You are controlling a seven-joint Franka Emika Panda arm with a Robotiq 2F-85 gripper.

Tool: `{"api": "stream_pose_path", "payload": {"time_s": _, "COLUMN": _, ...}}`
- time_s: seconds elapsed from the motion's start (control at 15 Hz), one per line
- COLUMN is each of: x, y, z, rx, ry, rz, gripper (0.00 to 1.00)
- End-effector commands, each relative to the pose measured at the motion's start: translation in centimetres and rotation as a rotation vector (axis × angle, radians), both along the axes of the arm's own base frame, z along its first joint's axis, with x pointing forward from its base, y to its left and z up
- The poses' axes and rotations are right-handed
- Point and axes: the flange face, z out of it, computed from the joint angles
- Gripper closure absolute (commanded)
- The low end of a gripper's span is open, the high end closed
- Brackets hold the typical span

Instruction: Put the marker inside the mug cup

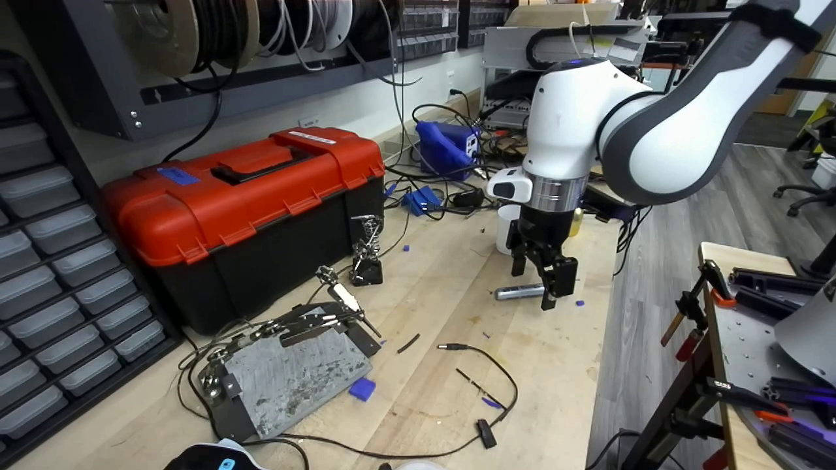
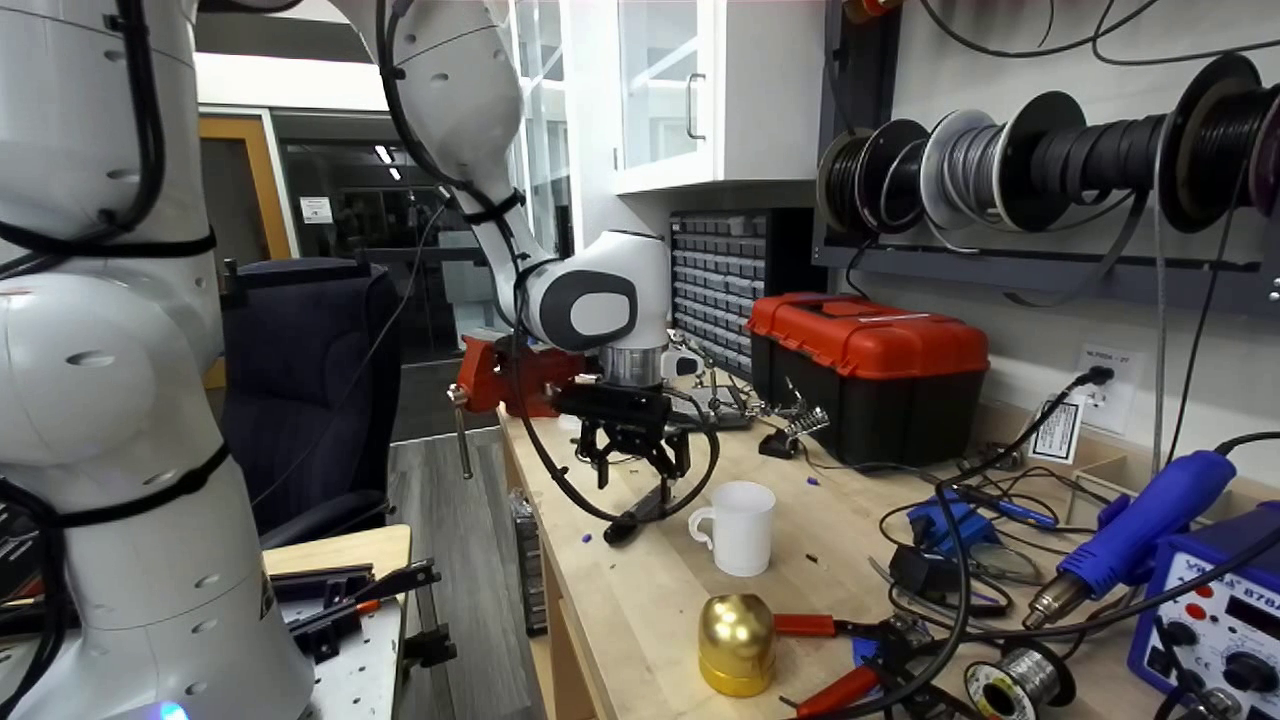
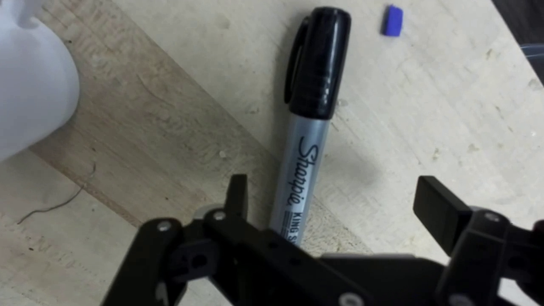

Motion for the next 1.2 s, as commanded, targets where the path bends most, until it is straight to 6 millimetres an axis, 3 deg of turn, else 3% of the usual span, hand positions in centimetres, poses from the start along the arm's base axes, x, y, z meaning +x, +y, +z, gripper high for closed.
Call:
{"api": "stream_pose_path", "payload": {"time_s": 0.0, "x": 0.8, "y": -0.3, "z": -1.0, "rx": 0.004, "ry": -0.013, "rz": 0.015, "gripper": 0.0}}
{"api": "stream_pose_path", "payload": {"time_s": 0.2, "x": 1.1, "y": -0.5, "z": -1.7, "rx": 0.004, "ry": -0.004, "rz": 0.006, "gripper": 0.0}}
{"api": "stream_pose_path", "payload": {"time_s": 0.27, "x": 1.1, "y": -0.5, "z": -1.8, "rx": 0.007, "ry": -0.002, "rz": 0.005, "gripper": 0.25}}
{"api": "stream_pose_path", "payload": {"time_s": 0.4, "x": 1.3, "y": -0.5, "z": -2.0, "rx": 0.008, "ry": -0.001, "rz": 0.002, "gripper": 0.33}}
{"api": "stream_pose_path", "payload": {"time_s": 1.0, "x": 2.2, "y": -0.4, "z": -0.9, "rx": 0.009, "ry": -0.014, "rz": 0.003, "gripper": 0.92}}
{"api": "stream_pose_path", "payload": {"time_s": 1.07, "x": 2.2, "y": -0.3, "z": -0.7, "rx": 0.008, "ry": -0.017, "rz": 0.004, "gripper": 0.98}}
{"api": "stream_pose_path", "payload": {"time_s": 1.13, "x": 2.4, "y": -0.1, "z": -0.2, "rx": 0.007, "ry": -0.021, "rz": 0.004, "gripper": 0.95}}
